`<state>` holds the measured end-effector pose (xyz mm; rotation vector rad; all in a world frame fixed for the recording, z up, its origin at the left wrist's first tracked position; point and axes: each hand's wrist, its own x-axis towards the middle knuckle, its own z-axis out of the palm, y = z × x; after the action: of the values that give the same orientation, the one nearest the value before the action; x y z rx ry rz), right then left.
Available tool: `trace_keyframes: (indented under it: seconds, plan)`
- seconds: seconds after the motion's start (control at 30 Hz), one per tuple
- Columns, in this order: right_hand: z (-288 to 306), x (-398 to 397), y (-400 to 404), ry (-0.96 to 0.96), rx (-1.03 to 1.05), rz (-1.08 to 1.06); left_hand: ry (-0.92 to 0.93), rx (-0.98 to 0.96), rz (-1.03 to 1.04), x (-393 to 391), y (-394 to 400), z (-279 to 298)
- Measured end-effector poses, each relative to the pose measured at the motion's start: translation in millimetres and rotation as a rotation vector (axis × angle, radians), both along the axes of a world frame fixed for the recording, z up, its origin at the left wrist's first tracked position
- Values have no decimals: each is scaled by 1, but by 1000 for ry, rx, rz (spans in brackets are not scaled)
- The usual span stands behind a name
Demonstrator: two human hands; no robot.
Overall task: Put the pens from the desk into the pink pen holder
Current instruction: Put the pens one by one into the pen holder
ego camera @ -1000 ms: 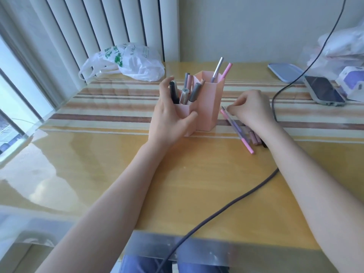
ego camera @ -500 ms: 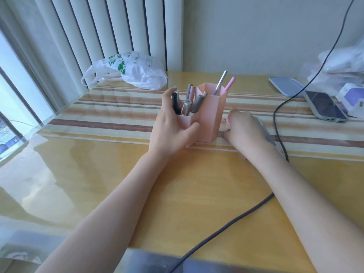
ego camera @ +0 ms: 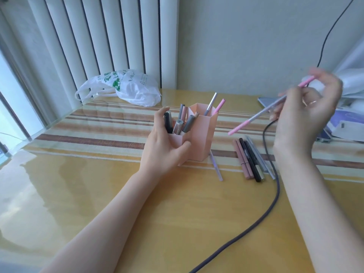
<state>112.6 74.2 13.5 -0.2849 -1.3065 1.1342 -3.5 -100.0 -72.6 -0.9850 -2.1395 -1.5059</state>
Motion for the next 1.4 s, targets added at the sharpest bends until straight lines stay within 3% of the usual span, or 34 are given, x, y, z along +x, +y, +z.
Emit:
trace_keyframes:
  seconds: [0.1,0.23,0.6,0.77,0.83,0.9,0.97,1.03,1.4]
  plan:
    - [9,7,-15,176,80,-20,-4,1,1,1,0,1]
    - [3,4,-28,193,183,8,-14,7,-6,2,0,1]
    - [-44,-34,-32,-409,700,38,-11,6,10,4,-1,3]
    - [-37,-30,-24,-399,557,-36,-9,1,3,5,-1,3]
    - [-34,-25,-16,-541,404,-37,-2,-2,3,4,-1,3]
    - [-35,-21,-11,-879,321,40,5,-2,2,3,-1,2]
    - [-40,-19,-13,-1204,329,142,7,-1,1,2,0,2]
    - [-48,-22,-17,-1368,380,211,3,4,2,2,0,2]
    - [-63,-29,-35,-1614,679,192,11,0,10,2,0,2]
